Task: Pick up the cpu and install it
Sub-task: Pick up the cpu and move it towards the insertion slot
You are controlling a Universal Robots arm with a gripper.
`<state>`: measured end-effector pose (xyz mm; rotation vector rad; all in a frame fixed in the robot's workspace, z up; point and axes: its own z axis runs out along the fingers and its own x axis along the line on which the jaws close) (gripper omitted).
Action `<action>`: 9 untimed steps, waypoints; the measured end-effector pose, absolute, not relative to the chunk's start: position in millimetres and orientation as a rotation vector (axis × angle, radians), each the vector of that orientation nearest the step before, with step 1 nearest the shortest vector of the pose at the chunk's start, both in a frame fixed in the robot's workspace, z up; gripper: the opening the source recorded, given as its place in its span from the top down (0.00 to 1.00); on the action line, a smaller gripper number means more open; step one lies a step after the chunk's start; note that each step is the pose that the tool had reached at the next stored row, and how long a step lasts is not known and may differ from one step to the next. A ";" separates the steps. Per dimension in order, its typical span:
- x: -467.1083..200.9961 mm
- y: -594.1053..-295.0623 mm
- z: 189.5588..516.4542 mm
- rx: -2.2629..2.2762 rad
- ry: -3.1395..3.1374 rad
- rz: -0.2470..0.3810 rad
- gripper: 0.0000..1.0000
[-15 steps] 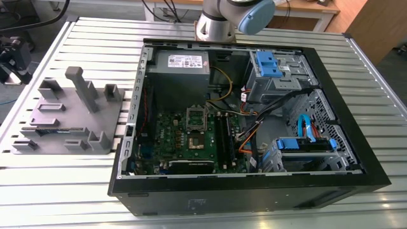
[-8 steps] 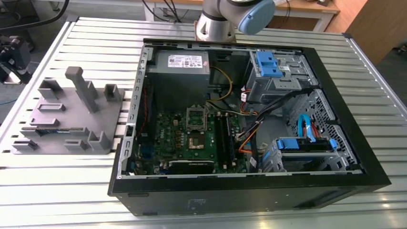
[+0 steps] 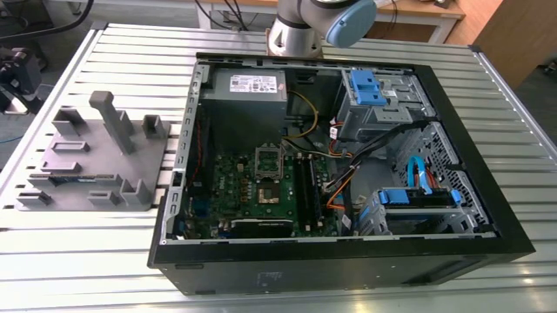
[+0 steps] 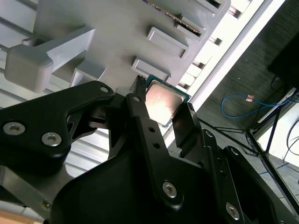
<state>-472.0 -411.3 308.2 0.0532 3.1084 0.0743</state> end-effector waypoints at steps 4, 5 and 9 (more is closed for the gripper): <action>-472.0 -411.3 310.1 0.053 3.108 0.074 0.53; -472.0 -411.3 310.5 0.053 3.108 0.074 0.53; -472.0 -411.3 311.7 0.053 3.108 0.074 0.53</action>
